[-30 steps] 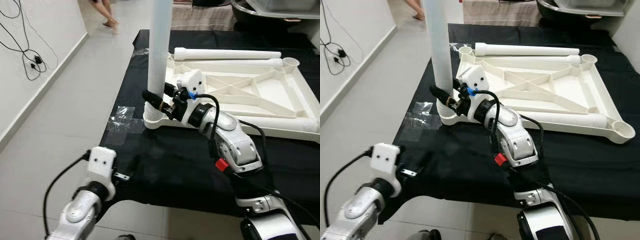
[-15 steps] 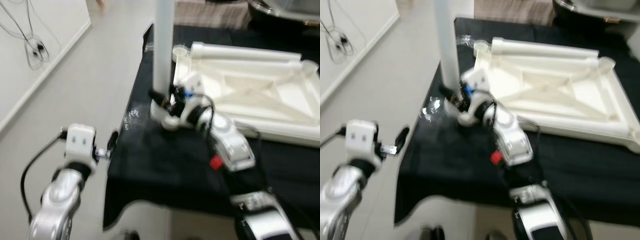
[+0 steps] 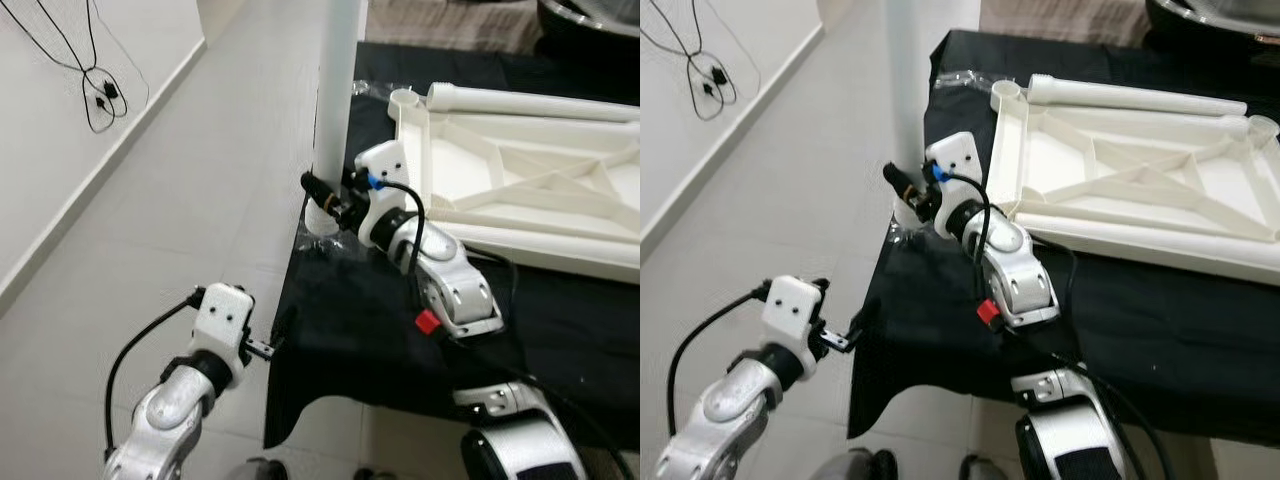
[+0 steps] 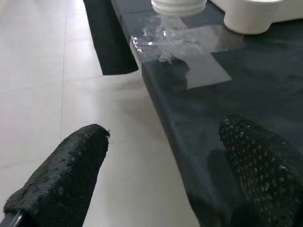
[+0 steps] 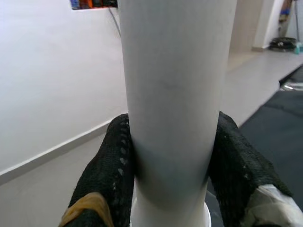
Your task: Building children table
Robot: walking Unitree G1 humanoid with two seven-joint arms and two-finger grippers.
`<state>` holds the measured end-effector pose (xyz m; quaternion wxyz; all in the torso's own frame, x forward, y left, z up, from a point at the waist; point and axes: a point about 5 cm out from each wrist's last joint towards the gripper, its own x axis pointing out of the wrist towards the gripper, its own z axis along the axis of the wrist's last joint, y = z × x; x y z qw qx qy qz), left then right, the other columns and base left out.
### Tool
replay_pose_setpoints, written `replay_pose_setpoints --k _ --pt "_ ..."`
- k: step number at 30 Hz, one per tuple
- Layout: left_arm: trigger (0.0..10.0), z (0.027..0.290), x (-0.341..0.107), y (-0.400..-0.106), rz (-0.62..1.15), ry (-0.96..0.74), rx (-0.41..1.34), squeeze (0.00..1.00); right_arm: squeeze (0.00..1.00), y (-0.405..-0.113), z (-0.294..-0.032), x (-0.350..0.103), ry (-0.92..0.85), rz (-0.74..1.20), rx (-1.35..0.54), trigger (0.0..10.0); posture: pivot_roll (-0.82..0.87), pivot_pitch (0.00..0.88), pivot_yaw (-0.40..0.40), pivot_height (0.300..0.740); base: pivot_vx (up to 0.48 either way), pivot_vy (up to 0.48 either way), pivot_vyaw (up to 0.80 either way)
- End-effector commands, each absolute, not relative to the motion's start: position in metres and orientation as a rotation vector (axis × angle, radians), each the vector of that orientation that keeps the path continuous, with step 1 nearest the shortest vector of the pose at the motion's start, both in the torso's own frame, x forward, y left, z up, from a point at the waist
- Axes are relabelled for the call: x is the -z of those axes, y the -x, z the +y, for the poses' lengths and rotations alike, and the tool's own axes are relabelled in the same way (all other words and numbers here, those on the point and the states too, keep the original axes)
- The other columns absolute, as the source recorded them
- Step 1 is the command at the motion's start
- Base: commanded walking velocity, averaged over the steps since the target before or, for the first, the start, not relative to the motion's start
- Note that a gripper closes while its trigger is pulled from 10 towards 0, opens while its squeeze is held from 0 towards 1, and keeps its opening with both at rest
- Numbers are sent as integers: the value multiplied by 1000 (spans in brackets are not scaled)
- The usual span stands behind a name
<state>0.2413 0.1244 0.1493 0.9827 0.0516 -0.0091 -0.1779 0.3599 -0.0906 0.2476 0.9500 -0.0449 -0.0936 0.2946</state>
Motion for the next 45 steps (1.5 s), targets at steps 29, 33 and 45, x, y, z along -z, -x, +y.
replay_pose_setpoints --k 29,33,45 --pt "10000 110 -143 -201 -63 -127 667 0 0 -380 -165 -311 235 -256 -865 10000 90 336 10 740 0 0 0" --pt "10000 107 -140 -192 -63 -105 687 0 0 -376 -171 -322 141 -288 -986 10000 91 344 9 740 0 0 0" --pt "10000 108 -157 -194 -138 -129 702 0 0 -362 -182 -333 131 -374 -1244 10000 102 333 14 740 0 0 0"
